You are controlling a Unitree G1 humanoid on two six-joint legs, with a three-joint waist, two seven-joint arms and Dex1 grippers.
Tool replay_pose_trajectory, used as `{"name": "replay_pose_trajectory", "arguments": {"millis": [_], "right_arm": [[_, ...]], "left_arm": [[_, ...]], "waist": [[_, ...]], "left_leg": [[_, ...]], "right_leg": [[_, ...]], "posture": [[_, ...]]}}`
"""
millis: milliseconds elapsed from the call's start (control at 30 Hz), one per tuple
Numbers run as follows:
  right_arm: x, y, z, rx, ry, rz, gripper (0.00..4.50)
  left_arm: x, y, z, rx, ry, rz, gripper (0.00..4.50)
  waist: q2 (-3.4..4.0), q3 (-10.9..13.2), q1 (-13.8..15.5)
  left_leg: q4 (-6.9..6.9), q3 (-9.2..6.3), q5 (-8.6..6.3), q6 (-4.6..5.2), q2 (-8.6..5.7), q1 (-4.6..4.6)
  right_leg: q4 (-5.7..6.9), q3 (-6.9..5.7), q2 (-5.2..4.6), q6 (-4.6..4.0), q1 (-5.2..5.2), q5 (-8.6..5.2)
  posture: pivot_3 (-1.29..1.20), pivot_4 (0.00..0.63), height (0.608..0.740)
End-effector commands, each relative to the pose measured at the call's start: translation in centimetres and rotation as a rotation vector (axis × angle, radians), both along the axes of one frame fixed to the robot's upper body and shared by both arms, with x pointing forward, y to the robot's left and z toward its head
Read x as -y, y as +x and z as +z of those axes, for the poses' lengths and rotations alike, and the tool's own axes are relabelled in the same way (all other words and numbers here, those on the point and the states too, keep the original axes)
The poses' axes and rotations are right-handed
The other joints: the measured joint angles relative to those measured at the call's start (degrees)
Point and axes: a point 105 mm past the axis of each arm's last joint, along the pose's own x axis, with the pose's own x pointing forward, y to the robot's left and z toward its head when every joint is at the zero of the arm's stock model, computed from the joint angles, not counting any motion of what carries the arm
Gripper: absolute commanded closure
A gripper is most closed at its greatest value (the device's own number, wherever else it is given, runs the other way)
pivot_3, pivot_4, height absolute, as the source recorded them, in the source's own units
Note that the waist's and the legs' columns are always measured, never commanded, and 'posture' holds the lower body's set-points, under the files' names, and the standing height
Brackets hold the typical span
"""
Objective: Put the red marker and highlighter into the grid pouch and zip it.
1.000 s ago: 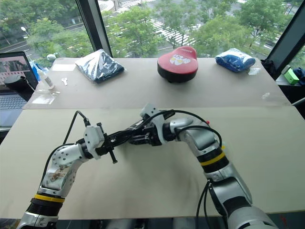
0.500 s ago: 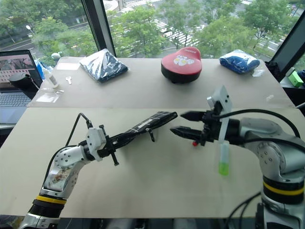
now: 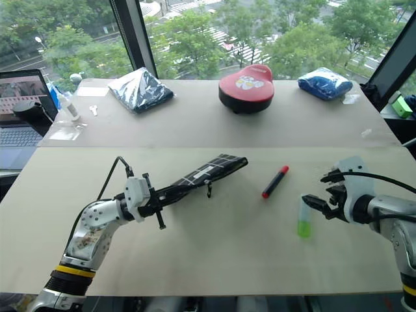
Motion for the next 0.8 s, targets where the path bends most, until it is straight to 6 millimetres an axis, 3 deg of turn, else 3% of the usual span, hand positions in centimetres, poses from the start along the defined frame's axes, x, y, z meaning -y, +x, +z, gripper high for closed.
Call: {"name": "replay_pose_trajectory", "arguments": {"millis": [33,333,633,733,800], "right_arm": [[-0.1,-0.3,-0.7,0.002,-0.01,-0.027,0.51],[0.9,-1.3,-3.9,-0.09,-0.011,-0.094,0.51],[-0.2,-2.0,-6.3,-0.143,0.032,-0.076,0.51],[0.0,-1.9,-6.5,-0.136,0.023,-0.089,1.16],[0.1,-1.6,-6.2,-0.114,0.024,-0.088,1.88]], "left_arm": [[0.3,-0.1,0.8,0.054,0.002,-0.023,4.5],[0.3,0.0,0.8,0.048,-0.003,-0.028,4.5],[0.1,0.1,1.1,0.056,-0.005,-0.02,4.5],[0.1,0.2,1.2,0.058,-0.007,-0.019,4.5],[0.1,0.2,1.2,0.06,-0.006,-0.02,4.5]], "waist": [[0.0,0.0,0.3],[-0.02,0.0,0.4],[-0.19,-0.1,0.5],[-0.27,-0.2,0.3],[-0.3,-0.2,0.3]], "left_leg": [[0.0,0.0,0.0,0.01,0.0,0.0],[0.04,-0.03,-0.01,0.03,0.0,0.09],[0.01,-0.17,-0.07,0.11,0.05,0.47],[-0.02,-0.18,-0.07,0.1,0.12,0.5],[-0.02,-0.17,-0.07,0.1,0.12,0.52]], "right_leg": [[0.0,0.01,0.0,0.01,0.0,0.0],[-0.02,-0.04,0.03,0.01,0.13,-0.01],[-0.42,-0.16,0.12,0.05,0.73,-0.03],[-0.55,-0.15,0.21,0.04,0.79,-0.02],[-0.57,-0.15,0.21,0.04,0.81,-0.02]], "posture": [[0.0,0.15,0.74],[0.0,0.15,0.74],[0.0,0.15,0.74],[0.0,0.15,0.74],[0.0,0.15,0.74]]}}
